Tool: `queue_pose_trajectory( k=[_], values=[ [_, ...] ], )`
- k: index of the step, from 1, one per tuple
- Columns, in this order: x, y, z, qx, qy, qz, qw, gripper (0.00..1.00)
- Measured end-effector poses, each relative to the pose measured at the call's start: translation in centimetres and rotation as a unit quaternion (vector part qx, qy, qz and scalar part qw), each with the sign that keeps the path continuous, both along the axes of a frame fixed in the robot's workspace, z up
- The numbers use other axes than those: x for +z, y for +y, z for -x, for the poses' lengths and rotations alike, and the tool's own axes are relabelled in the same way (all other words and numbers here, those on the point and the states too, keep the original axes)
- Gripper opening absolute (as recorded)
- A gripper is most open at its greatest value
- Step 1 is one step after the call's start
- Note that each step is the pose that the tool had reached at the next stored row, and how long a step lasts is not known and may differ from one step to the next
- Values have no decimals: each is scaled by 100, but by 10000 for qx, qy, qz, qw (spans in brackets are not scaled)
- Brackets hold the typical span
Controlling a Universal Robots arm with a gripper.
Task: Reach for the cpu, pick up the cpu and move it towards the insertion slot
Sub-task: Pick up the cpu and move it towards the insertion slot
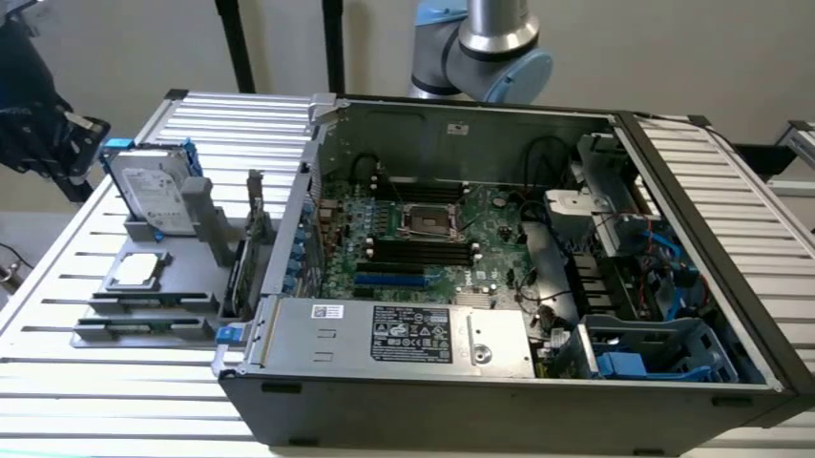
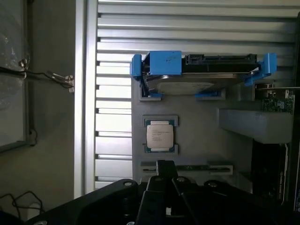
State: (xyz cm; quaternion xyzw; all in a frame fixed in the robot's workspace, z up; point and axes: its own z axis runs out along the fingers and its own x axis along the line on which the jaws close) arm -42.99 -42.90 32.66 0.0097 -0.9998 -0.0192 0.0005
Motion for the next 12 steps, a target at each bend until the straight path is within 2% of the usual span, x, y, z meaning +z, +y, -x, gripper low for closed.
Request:
queue_pose_trajectory(
  k=[2,3,5,6,7,10,12],
  values=[
    [0,0,0,0,0,0,10000,18],
    [0,0,0,0,0,0,10000,18],
    [0,0,0,0,0,0,10000,30],
    [0,0,0,0,0,0,10000,30],
    [0,0,0,0,0,0,10000,42],
    [0,0,0,0,0,0,10000,47],
    [0,0,0,0,0,0,10000,59]
  ],
)
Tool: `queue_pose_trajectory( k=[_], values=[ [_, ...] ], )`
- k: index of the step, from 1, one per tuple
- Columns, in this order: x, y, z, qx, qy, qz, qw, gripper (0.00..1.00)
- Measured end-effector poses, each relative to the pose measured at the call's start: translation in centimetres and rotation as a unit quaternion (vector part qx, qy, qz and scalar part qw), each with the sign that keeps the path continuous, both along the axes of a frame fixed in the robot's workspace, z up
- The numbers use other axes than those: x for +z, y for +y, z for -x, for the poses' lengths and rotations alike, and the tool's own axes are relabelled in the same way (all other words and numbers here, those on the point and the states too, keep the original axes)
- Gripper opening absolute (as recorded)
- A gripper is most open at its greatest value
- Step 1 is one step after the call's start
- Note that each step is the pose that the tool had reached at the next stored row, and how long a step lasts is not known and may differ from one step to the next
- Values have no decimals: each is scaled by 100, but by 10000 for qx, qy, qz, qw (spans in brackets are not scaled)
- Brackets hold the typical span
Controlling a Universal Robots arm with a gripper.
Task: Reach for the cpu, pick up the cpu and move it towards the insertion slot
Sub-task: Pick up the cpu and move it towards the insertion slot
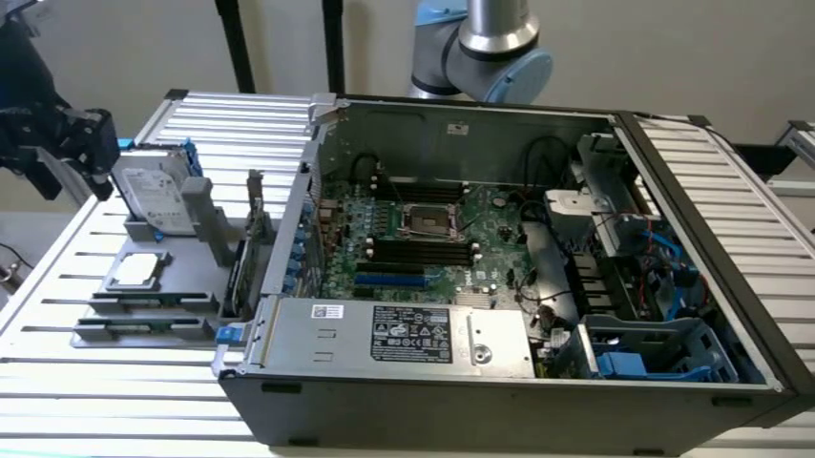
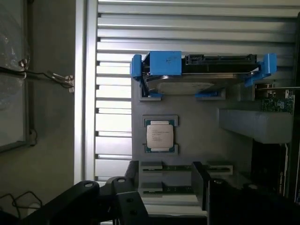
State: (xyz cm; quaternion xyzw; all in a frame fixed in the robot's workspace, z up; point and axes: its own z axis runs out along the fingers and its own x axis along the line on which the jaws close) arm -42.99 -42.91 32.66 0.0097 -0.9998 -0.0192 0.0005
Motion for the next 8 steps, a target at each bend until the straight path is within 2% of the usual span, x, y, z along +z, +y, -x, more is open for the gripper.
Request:
queue_pose_trajectory(
  k=[1,2,8],
  values=[
    [0,0,0,0,0,0,10000,59],
    [-3,0,0,0,1,0,10000,65],
    [-108,-1,-26,0,0,-7,10000,65]
  ],
)
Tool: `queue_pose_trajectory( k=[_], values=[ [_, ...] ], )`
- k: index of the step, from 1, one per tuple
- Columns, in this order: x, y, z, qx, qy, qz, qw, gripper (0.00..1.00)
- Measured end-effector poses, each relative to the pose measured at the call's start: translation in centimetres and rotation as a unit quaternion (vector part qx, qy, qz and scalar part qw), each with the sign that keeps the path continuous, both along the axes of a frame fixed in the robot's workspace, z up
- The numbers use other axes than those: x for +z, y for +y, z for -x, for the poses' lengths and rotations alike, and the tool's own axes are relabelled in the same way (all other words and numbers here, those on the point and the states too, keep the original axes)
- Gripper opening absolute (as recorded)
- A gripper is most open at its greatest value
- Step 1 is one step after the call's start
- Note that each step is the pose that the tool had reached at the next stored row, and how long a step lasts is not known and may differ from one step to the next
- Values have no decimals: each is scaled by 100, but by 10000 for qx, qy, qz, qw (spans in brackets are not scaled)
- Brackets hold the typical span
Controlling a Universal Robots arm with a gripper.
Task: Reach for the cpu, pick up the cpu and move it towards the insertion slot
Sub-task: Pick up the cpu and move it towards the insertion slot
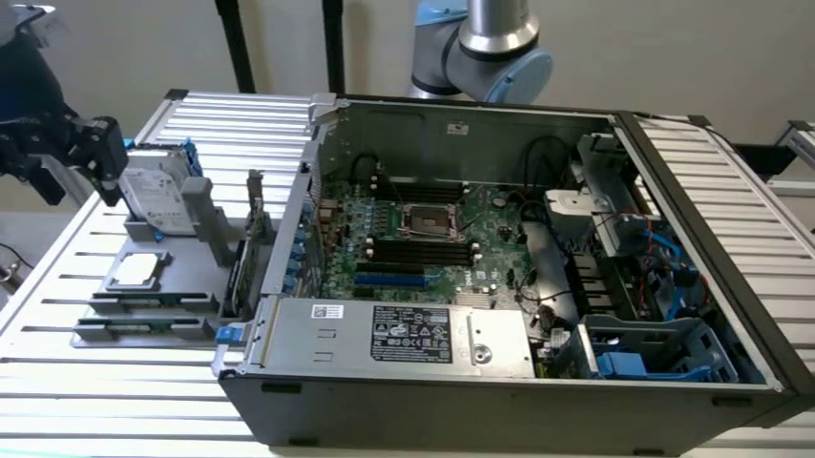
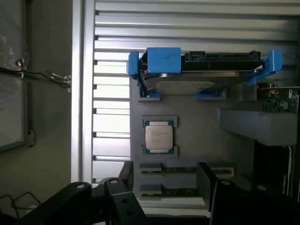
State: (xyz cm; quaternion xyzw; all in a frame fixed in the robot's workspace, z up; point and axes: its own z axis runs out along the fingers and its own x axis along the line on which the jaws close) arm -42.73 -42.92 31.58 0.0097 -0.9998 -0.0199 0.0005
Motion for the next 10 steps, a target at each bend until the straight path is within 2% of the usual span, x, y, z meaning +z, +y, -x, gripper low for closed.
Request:
queue_pose_trajectory(
  k=[10],
  values=[
    [-183,-45,-84,40,0,0,10000,65]
  ],
)
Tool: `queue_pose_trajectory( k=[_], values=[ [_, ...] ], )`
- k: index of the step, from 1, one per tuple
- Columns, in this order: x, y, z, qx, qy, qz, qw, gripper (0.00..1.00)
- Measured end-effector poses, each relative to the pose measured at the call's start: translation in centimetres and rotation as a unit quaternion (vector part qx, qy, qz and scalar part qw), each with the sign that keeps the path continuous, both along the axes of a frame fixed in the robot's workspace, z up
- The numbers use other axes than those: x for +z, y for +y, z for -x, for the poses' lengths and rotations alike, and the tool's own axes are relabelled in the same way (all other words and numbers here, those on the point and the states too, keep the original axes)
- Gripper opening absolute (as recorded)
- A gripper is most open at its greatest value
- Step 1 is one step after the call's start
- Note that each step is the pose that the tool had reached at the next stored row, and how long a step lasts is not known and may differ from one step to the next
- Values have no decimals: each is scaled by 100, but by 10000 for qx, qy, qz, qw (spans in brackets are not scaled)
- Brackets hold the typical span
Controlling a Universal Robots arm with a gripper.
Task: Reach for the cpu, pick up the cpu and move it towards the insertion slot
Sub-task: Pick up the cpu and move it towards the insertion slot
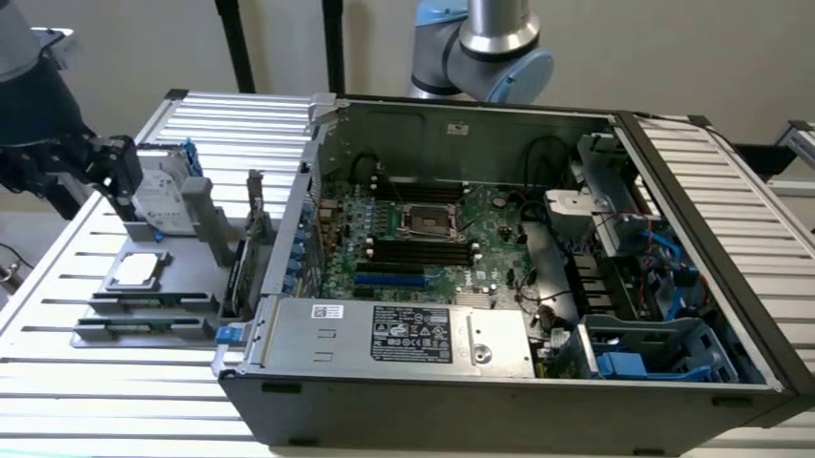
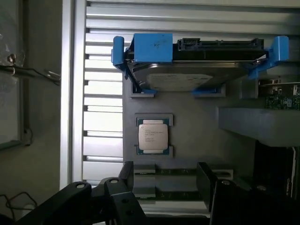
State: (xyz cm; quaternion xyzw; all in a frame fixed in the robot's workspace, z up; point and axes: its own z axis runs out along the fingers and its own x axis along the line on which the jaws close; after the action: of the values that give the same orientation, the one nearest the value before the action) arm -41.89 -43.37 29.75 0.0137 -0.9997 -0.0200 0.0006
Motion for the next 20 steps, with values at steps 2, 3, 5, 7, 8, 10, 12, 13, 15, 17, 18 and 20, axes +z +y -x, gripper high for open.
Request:
queue_pose_trajectory(
  k=[2,3,5,7,8,10,12,13,15,17,18,20],
  values=[
    [-37,-6,0,0,0,0,10000,65],
    [-56,-8,0,1,-1,-1,10000,65],
    [-91,-9,0,1,-1,0,10000,65],
    [-128,-9,1,1,0,0,10000,65],
    [-146,-8,10,0,0,0,10000,65],
    [-182,-1,32,0,-1,-1,10000,65],
    [-218,6,57,0,0,0,10000,65],
    [-236,9,69,0,0,0,10000,65],
    [-273,16,91,0,-1,0,10000,65],
    [-310,22,105,0,0,0,10000,65],
    [-329,25,107,0,-1,0,10000,65],
    [-363,29,111,0,0,0,10000,65]
  ],
)
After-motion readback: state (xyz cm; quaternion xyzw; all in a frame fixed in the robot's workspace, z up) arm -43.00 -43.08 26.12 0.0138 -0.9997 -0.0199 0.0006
